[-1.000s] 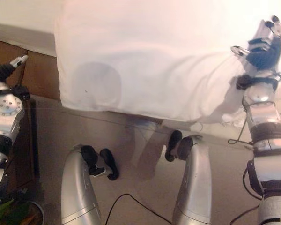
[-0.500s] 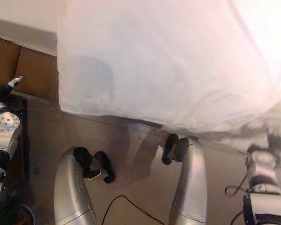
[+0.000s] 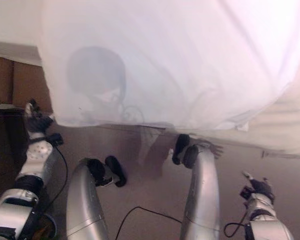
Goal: Make the bed
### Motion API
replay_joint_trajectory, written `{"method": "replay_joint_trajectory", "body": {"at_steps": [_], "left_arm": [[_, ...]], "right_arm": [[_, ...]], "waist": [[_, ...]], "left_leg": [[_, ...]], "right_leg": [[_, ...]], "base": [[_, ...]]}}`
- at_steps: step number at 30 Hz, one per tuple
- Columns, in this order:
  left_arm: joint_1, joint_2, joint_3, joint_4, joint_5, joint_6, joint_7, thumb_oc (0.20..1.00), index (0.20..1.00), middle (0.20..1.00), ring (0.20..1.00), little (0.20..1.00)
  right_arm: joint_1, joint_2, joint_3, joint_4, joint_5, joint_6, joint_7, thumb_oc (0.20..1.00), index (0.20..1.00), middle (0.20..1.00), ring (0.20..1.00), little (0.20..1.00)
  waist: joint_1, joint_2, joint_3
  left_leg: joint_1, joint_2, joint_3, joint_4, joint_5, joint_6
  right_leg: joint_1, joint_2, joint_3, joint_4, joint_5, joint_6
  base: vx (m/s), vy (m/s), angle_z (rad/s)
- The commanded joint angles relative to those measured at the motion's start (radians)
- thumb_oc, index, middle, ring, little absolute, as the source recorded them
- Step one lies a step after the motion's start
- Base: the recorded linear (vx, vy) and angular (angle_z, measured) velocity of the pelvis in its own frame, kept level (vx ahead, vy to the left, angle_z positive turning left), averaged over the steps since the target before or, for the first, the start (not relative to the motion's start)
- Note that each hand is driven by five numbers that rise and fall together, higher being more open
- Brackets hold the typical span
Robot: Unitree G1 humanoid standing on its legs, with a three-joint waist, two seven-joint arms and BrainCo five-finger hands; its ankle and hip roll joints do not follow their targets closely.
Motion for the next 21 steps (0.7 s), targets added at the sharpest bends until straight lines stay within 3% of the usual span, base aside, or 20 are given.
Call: {"method": "replay_joint_trajectory", "body": {"at_steps": [1,2,3,4,5,6,7,8,9,10,11,14,21], "left_arm": [[0.055,-0.028,-0.024,0.126,0.083,0.027,-0.098,1.000,1.000,1.000,1.000,1.000],[0.056,-0.028,-0.024,0.127,0.082,0.027,-0.099,1.000,1.000,1.000,1.000,1.000],[0.121,-0.080,-0.037,0.171,0.119,0.047,-0.162,1.000,1.000,1.000,1.000,1.000],[0.156,-0.100,-0.027,0.189,0.133,0.048,-0.180,1.000,1.000,1.000,1.000,1.000],[0.162,-0.101,-0.027,0.188,0.134,0.047,-0.181,1.000,1.000,1.000,1.000,1.000],[0.232,-0.151,-0.011,0.219,0.167,0.053,-0.203,1.000,1.000,1.000,1.000,1.000],[0.239,-0.152,-0.012,0.217,0.168,0.053,-0.203,1.000,1.000,1.000,1.000,1.000],[0.278,-0.168,-0.004,0.231,0.193,0.057,-0.216,1.000,1.000,1.000,1.000,1.000],[0.360,-0.199,-0.008,0.242,0.263,0.057,-0.230,1.000,1.000,1.000,1.000,1.000],[0.363,-0.199,-0.008,0.242,0.263,0.057,-0.230,1.000,1.000,1.000,1.000,1.000],[0.419,-0.220,0.005,0.272,0.326,0.065,-0.245,1.000,1.000,1.000,1.000,1.000],[0.487,-0.249,0.019,0.308,0.389,0.072,-0.258,1.000,1.000,1.000,1.000,1.000],[0.539,-0.284,0.062,0.339,0.393,0.082,-0.262,1.000,1.000,1.000,1.000,1.000]], "right_arm": [[0.066,-0.007,0.002,0.042,-0.047,-0.017,0.019,1.000,1.000,1.000,1.000,1.000],[0.067,-0.007,0.002,0.041,-0.047,-0.017,0.019,1.000,1.000,1.000,1.000,1.000],[0.107,0.008,0.012,0.022,-0.104,-0.014,0.034,1.000,1.000,1.000,1.000,1.000],[0.131,0.015,0.008,0.015,-0.119,-0.016,0.037,1.000,1.000,1.000,1.000,1.000],[0.138,0.015,0.008,0.012,-0.120,-0.015,0.036,1.000,1.000,1.000,1.000,1.000],[0.198,0.046,0.013,-0.005,-0.175,-0.014,0.046,1.000,1.000,1.000,1.000,1.000],[0.205,0.047,0.013,-0.009,-0.176,-0.014,0.045,1.000,1.000,1.000,1.000,1.000],[0.238,0.059,0.006,-0.009,-0.186,-0.012,0.052,1.000,1.000,1.000,1.000,1.000],[0.302,0.088,-0.004,0.002,-0.223,-0.005,0.060,1.000,1.000,1.000,1.000,1.000],[0.304,0.088,-0.003,0.001,-0.223,-0.005,0.060,1.000,1.000,1.000,1.000,1.000],[0.342,0.116,-0.001,0.011,-0.268,0.002,0.059,1.000,1.000,1.000,1.000,1.000],[0.382,0.156,0.008,0.006,-0.306,0.009,0.061,1.000,1.000,1.000,1.000,1.000],[0.429,0.202,0.015,0.016,-0.342,0.017,0.069,1.000,1.000,1.000,1.000,1.000]], "waist": [[-0.031,0.023,-0.023],[-0.031,0.022,-0.023],[-0.033,0.017,-0.038],[-0.029,0.014,-0.071],[-0.030,0.013,-0.065],[-0.020,0.005,-0.139],[-0.021,0.004,-0.130],[-0.013,0.004,-0.162],[-0.005,-0.005,-0.224],[-0.005,-0.005,-0.222],[0.002,-0.009,-0.294],[0.011,-0.014,-0.379],[0.029,-0.020,-0.473]], "left_leg": [[0.220,-0.045,0.069,-0.371,0.262,-0.001],[0.226,-0.047,0.072,-0.382,0.271,0.001],[0.416,-0.064,0.096,-0.564,0.334,-0.010],[0.480,-0.074,0.105,-0.633,0.353,-0.019],[0.504,-0.078,0.108,-0.655,0.364,-0.020],[0.651,-0.101,0.126,-0.810,0.415,-0.043],[0.676,-0.105,0.128,-0.831,0.426,-0.044],[0.726,-0.112,0.128,-0.874,0.440,-0.048],[0.836,-0.128,0.148,-0.990,0.503,-0.054],[0.844,-0.129,0.148,-0.997,0.507,-0.055],[0.932,-0.136,0.161,-1.081,0.535,-0.060],[1.023,-0.147,0.163,-1.145,0.545,-0.061],[1.097,-0.169,0.143,-1.159,0.514,-0.039]], "right_leg": [[0.318,0.022,-0.041,-0.253,0.059,0.134],[0.323,0.023,-0.042,-0.264,0.066,0.133],[0.504,0.016,-0.068,-0.443,0.146,0.156],[0.569,0.014,-0.082,-0.512,0.170,0.165],[0.591,0.016,-0.085,-0.530,0.178,0.165],[0.742,0.021,-0.122,-0.670,0.230,0.186],[0.767,0.023,-0.127,-0.688,0.239,0.187],[0.824,0.026,-0.143,-0.729,0.247,0.192],[0.953,0.033,-0.193,-0.855,0.308,0.199],[0.960,0.035,-0.195,-0.862,0.312,0.199],[1.047,0.039,-0.222,-0.946,0.351,0.219],[1.126,0.053,-0.231,-1.000,0.364,0.228],[1.194,0.068,-0.219,-1.003,0.335,0.222]], "base": [[-0.05,0.027,-0.03],[0.02,0.053,0.02],[0.11,0.050,0.07],[0.12,0.051,0.12],[0.23,0.008,0.09],[0.17,-0.003,0.12],[0.27,0.005,0.08],[0.19,0.038,0.09],[0.19,0.038,0.09],[0.20,0.093,0.18],[0.15,0.084,0.15],[0.09,0.074,-0.02],[0.02,0.052,0.00]]}}
